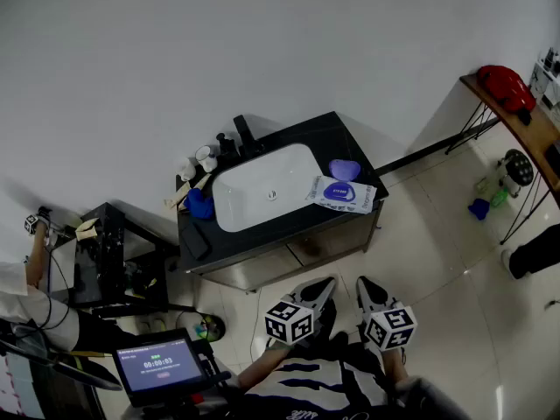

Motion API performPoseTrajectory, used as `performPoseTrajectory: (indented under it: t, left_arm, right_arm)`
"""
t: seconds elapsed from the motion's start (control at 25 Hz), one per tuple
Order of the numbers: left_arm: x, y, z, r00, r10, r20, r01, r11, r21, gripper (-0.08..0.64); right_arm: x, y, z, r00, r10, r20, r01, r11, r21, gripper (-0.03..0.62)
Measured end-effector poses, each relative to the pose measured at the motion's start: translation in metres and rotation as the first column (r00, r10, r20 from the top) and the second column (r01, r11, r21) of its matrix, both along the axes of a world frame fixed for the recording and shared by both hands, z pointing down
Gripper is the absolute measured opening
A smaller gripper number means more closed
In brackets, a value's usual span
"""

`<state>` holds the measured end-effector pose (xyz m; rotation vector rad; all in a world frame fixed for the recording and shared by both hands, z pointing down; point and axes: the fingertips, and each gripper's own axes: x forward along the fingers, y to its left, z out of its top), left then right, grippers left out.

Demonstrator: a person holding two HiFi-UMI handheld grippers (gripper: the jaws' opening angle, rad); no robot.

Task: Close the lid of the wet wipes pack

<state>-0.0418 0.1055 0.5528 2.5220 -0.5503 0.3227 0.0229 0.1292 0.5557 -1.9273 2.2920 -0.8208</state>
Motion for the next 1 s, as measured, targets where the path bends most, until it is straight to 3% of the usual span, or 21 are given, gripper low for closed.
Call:
performPoseTrajectory:
  t: [0.52, 1.0]
  left_arm:
    - [0.033, -0.132, 0.012, 0.999, -0.008, 0.032, 0.008, 1.000, 0.011, 0.000]
    - [0.051, -0.264, 0.048, 0.993, 0.051, 0.107, -0.044, 0.997, -0.064, 0.000]
  right_arm:
    - [0.053, -0.106, 0.000, 0.998, 0.060, -0.002, -0.060, 0.998, -0.002, -0.002]
    - [0.087, -0.232, -0.002, 0.992, 0.122, -0.024, -0.123, 0.992, -0.038, -0.002]
